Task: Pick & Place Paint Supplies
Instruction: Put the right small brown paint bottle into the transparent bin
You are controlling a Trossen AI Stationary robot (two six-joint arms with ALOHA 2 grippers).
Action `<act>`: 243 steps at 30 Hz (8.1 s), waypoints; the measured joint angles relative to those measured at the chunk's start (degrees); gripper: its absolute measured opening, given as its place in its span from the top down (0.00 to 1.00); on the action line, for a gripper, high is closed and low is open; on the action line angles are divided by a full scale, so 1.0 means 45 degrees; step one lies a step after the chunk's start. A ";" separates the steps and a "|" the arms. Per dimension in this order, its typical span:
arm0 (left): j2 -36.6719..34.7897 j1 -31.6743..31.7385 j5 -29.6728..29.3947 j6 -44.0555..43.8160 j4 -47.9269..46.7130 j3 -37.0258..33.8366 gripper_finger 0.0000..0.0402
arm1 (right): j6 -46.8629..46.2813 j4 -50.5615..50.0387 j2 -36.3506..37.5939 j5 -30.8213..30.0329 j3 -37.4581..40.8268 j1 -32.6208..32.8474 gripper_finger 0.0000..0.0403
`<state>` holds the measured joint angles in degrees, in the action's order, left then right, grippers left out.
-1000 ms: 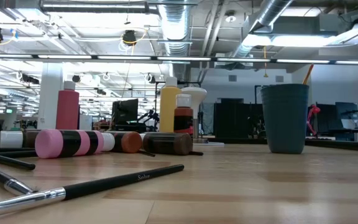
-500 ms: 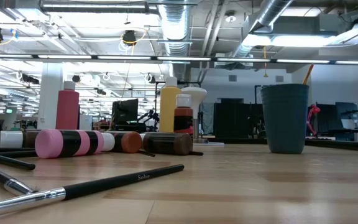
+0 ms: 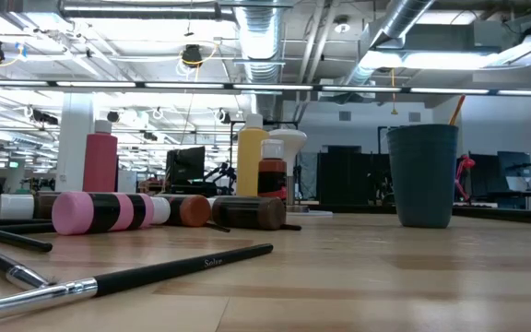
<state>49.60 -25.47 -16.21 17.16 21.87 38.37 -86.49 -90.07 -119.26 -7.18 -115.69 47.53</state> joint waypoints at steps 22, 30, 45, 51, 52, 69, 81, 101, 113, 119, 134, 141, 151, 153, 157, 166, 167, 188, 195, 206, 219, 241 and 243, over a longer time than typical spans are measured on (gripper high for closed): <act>0.0016 -0.0642 0.0005 -0.1597 -0.0835 0.0000 0.48 | 0.7705 0.0159 0.0005 -0.1545 -0.1683 -0.3197 0.33; 0.0467 -0.1786 -0.0002 -0.2650 -0.0875 0.0000 0.48 | 0.9991 0.0071 0.0005 -0.1452 -0.1683 -0.3962 0.33; 0.1155 -0.4389 -0.0018 -0.2671 -0.0729 0.0000 0.48 | 1.6036 0.3566 0.1072 -0.1694 -0.1062 -0.7921 0.33; 0.1709 -0.5048 -0.0015 -0.2571 -0.0670 0.0000 0.48 | 1.7712 0.5270 0.1060 0.1702 -0.0369 -0.9782 0.33; 0.1758 -0.5166 -0.0013 -0.2576 -0.0656 -0.0004 0.48 | 1.7968 0.5332 0.1054 0.1743 -0.0147 -1.0061 0.33; 0.2049 -0.6761 -0.2068 -0.2906 -0.0336 0.0000 0.48 | 1.9222 0.5916 0.1005 0.1603 0.2482 -1.0132 0.33; 0.2288 -0.6742 -0.2176 -0.2931 0.0236 0.0000 0.48 | 1.9582 0.6893 0.0796 0.0331 0.2694 -0.9305 0.33; 0.2288 -0.6742 -0.2161 -0.2931 0.0289 0.0000 0.48 | 1.8590 0.7208 -0.0061 0.0314 0.2699 -0.9414 0.33; 0.2278 -0.6742 -0.2223 -0.2931 0.0293 0.0000 0.48 | 1.8842 0.7307 -0.1151 0.0247 0.2671 -0.9461 0.33; 0.2278 -0.6742 -0.2291 -0.2927 0.0296 0.0000 0.48 | 1.8882 0.7229 -0.1249 0.0331 0.2693 -0.9393 0.33; 0.2278 -0.6742 -0.2293 -0.2926 0.0296 0.0000 0.48 | 1.8885 0.7726 -0.1248 0.0299 0.2688 -0.9626 0.33; 0.2278 -0.6742 -0.2293 -0.2929 0.0296 0.0000 0.48 | 1.8882 0.7650 -0.1248 0.0302 0.2688 -0.9699 0.36; 0.2278 -0.6742 -0.2294 -0.2927 0.0296 0.0000 0.48 | 1.8979 0.7575 -0.1234 0.0302 0.2684 -0.9699 0.68; 0.2278 -0.6742 -0.2293 -0.2928 0.0296 0.0000 0.48 | 1.8977 0.7546 -0.1232 0.0302 0.2684 -0.9699 0.68; 0.2278 -0.6742 -0.2293 -0.2931 0.0291 0.0000 0.48 | 1.8894 0.7461 -0.1229 0.0253 0.2663 -0.9653 0.68; 0.2278 -0.6742 -0.2515 -0.2623 0.0287 0.0000 0.48 | 1.8255 0.4475 -0.1207 -0.1018 0.1061 -0.9223 0.68; 0.2269 -0.6742 -0.2673 -0.2558 0.0282 0.0000 0.48 | 1.8205 0.4187 -0.1073 -0.1059 0.0835 -0.9126 0.68; 0.0813 -0.5675 -0.5450 -0.1438 0.0066 0.0010 0.48 | 0.6940 -0.0025 0.3720 -0.2216 -0.0380 -0.2468 0.68; 0.0724 -0.4218 -0.5542 -0.0981 0.0073 0.0010 0.48 | 0.2219 0.0002 0.3484 -0.2267 0.0025 -0.0031 0.68; 0.0547 -0.2617 -0.4986 -0.0498 0.0330 0.0058 0.48 | -0.3329 0.0022 0.2633 -0.0216 0.1192 0.2010 0.68; 0.0427 -0.1743 -0.3656 0.0095 0.0348 0.0058 0.48 | -0.5884 0.0631 0.1438 0.2537 0.1397 0.2779 0.68; 0.0432 -0.1749 -0.3566 0.0139 0.0500 0.0058 0.48 | -0.6504 0.2333 0.0583 0.2279 0.3352 0.3437 0.68; 0.0432 -0.1749 -0.3551 0.0139 0.0500 0.0058 0.48 | -0.6456 0.2710 0.0583 0.2303 0.3671 0.3435 0.68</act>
<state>51.55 -33.34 -32.18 17.78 24.12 38.63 -115.54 -77.88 -116.64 3.18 -99.17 62.98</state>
